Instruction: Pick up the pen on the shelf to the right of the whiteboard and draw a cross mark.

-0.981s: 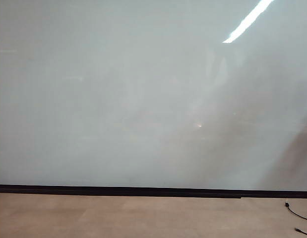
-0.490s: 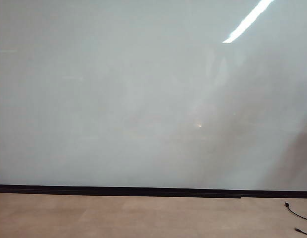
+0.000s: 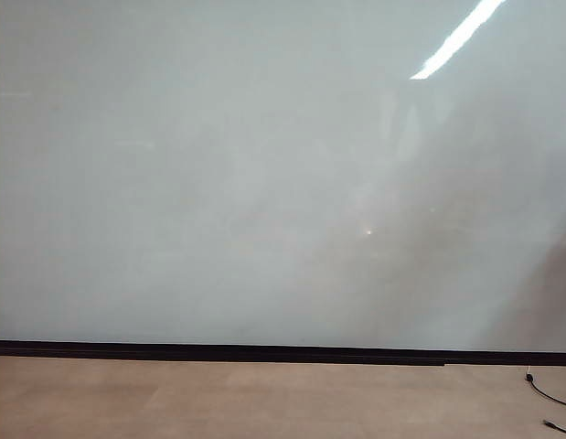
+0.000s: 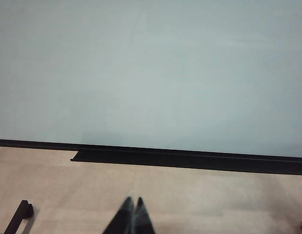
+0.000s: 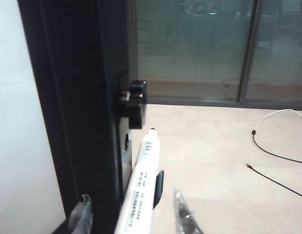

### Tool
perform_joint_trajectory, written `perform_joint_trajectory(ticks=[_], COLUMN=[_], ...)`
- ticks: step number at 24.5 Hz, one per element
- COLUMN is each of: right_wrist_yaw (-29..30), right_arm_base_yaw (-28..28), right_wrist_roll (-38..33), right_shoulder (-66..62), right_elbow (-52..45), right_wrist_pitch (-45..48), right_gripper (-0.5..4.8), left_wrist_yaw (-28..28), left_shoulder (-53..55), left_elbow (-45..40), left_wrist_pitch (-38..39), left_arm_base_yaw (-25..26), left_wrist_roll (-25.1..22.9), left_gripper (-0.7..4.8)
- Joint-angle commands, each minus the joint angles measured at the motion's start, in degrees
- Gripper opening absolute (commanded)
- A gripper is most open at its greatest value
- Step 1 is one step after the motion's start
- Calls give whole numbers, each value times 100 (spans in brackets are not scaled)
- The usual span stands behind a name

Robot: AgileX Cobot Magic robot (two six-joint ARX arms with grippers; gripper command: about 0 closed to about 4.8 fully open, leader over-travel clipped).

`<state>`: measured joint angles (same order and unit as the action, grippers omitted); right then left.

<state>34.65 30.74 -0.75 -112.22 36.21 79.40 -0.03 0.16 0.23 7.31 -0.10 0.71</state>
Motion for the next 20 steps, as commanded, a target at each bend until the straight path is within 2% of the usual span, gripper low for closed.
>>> perform_joint_trajectory(ticks=[1,17,20], right_wrist_yaw=[-2,-22,-20], right_arm_base_yaw=[4,4,2], right_wrist_roll=[50,57,57], right_shoulder=[39,39,39], right_elbow=[2,2,2], right_wrist_pitch=[7,-4,15], right_gripper=[219,185,143], left_wrist_yaw=[22,22,22], left_shoulder=[2,2,2], left_elbow=[15,15,15], left_wrist_pitch=[-50,-50,-50], left_arm_base_yaw=[0,-2,-2], left_wrist_roll=[-26,-24,-24], left_gripper=[-5,-5,-4])
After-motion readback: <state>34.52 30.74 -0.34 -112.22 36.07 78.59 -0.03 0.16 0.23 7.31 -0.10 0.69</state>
